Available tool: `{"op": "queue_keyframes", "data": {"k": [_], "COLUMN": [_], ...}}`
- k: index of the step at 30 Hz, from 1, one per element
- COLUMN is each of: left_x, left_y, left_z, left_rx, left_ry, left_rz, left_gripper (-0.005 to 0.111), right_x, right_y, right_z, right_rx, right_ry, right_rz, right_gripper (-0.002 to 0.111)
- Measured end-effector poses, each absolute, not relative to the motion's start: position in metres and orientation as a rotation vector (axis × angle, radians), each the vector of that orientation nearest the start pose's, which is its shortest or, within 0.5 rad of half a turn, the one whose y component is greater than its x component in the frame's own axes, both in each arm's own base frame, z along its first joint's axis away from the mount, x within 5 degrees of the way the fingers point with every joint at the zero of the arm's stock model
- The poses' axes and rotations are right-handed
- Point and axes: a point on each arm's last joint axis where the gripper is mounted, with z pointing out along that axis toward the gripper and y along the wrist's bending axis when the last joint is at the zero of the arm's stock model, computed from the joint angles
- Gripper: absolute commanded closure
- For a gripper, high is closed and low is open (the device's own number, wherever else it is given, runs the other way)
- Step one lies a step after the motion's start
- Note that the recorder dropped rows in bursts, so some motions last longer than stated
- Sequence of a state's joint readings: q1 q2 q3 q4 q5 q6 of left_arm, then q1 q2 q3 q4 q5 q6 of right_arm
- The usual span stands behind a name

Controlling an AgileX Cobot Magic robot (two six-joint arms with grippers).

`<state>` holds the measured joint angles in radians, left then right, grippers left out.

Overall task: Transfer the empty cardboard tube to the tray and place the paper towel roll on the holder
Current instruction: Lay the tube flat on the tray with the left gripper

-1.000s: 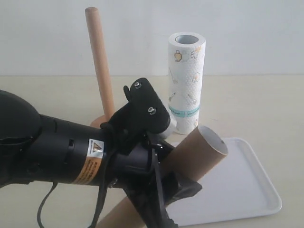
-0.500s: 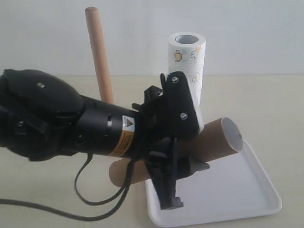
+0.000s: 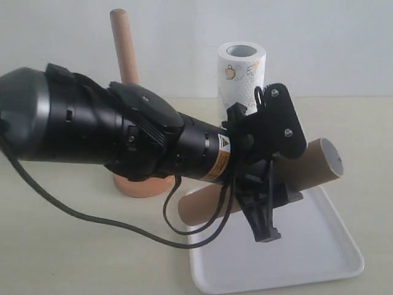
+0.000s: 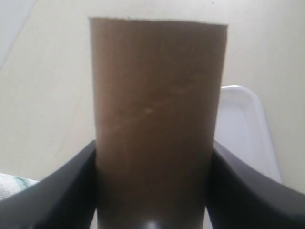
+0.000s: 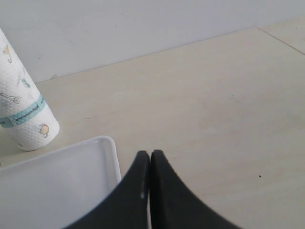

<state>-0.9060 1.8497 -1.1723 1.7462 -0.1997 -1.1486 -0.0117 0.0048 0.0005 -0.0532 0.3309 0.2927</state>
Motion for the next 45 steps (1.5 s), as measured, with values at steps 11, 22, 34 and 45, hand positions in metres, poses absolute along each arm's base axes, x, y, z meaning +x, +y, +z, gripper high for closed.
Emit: {"op": "queue_keyframes", "data": {"k": [11,22,34,45], "left_x": [0.251,0.259,0.261,0.261], "left_y": [-0.348,-0.358,-0.362,-0.363], "left_z": [0.187,0.162,0.154,0.145], "left_rx": [1.612,1.609,1.608,1.617], "left_ry": [1.560,1.624,1.647,1.665], "left_rz": [-0.385,-0.397,-0.417,-0.421], "left_gripper": [0.103,0.103,0.103,0.075], "right_x": [0.054,0.054,0.054,0.054], "right_y": [-0.002,-0.002,-0.002,-0.002], "right_z": [0.183,0.183,0.183,0.183], "right_rx": [0.243,0.243,0.243,0.243], "right_ry": [1.805,1.805,1.805,1.805], "right_rz": [0.147,0.147,0.147,0.147], "right_gripper": [0.108,0.108,0.108,0.108]}}
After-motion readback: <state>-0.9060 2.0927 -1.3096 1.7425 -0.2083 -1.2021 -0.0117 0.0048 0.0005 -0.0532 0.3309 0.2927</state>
